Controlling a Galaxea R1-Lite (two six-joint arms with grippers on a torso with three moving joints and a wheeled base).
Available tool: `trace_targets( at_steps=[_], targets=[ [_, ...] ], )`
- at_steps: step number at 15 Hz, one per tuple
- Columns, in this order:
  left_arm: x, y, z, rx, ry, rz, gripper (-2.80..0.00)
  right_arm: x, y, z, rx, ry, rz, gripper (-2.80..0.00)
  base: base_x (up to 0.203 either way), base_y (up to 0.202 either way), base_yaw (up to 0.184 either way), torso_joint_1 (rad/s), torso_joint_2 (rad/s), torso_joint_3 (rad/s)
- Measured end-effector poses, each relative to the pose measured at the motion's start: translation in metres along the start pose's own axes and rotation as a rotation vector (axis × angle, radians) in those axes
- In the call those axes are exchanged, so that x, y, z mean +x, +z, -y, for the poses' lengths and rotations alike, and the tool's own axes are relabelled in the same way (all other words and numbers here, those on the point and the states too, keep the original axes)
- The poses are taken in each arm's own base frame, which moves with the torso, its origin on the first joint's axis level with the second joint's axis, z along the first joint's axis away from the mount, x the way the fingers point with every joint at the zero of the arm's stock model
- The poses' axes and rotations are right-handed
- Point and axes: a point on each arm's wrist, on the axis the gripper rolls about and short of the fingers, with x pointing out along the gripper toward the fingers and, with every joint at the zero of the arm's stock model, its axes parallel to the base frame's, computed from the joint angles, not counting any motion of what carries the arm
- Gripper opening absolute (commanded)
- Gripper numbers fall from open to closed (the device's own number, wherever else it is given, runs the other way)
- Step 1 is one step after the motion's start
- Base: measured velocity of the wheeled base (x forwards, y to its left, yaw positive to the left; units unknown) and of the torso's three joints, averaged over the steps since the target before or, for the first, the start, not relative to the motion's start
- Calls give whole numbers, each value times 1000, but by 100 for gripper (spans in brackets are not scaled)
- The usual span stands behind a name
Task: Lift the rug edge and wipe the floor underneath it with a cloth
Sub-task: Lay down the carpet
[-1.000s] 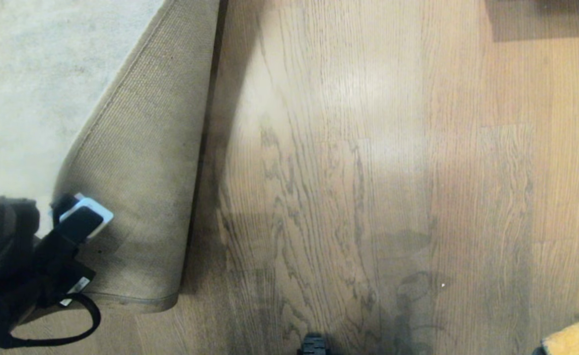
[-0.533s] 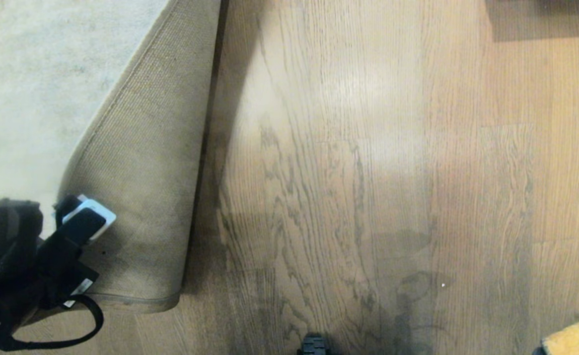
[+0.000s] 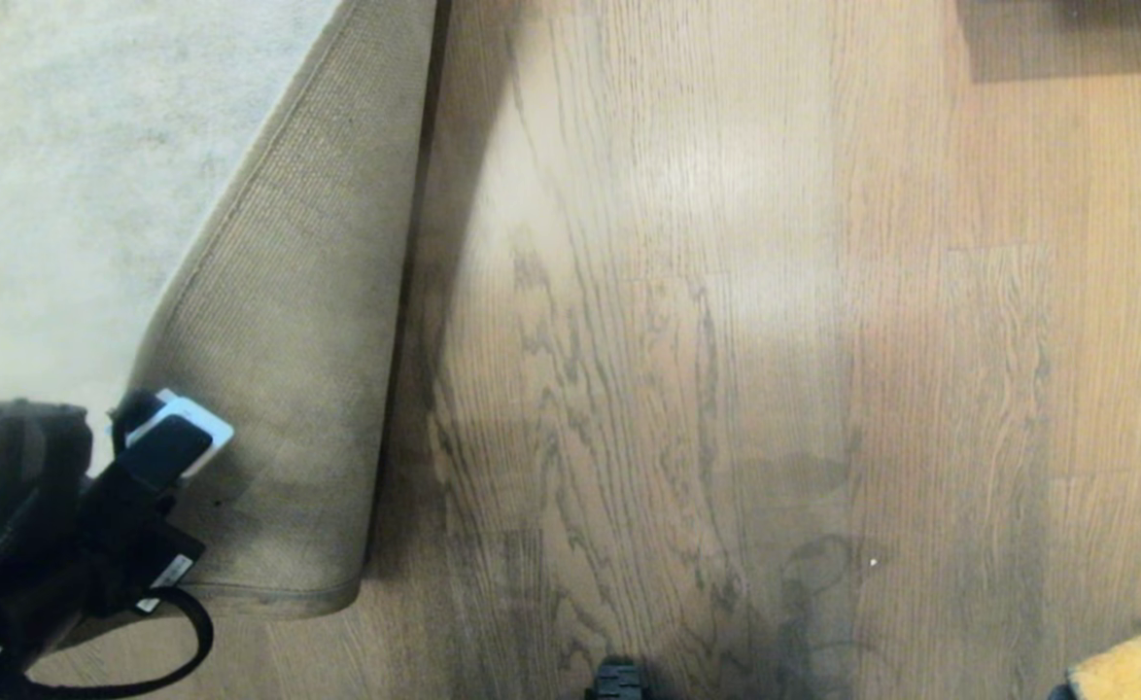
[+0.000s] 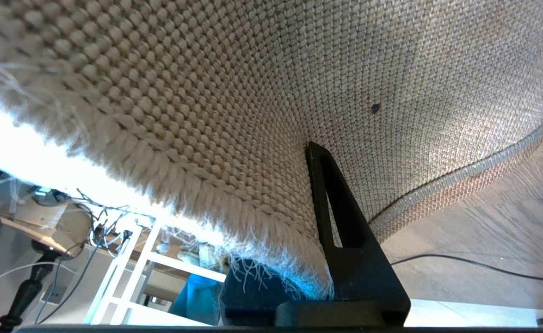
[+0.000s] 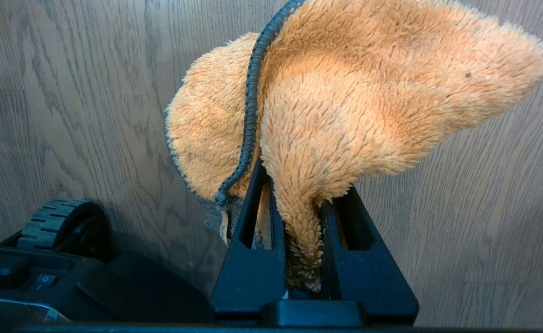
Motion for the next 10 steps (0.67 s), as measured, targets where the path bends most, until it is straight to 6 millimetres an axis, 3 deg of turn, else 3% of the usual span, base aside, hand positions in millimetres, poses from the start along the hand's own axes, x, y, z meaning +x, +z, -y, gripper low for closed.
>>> trace_targets(
  at_steps=[10],
  targets=[
    [-1,-2,4,-10,-15,-1,-280,0,0,0,0,0,0,-280,0,0,0,0,0,0]
  ],
)
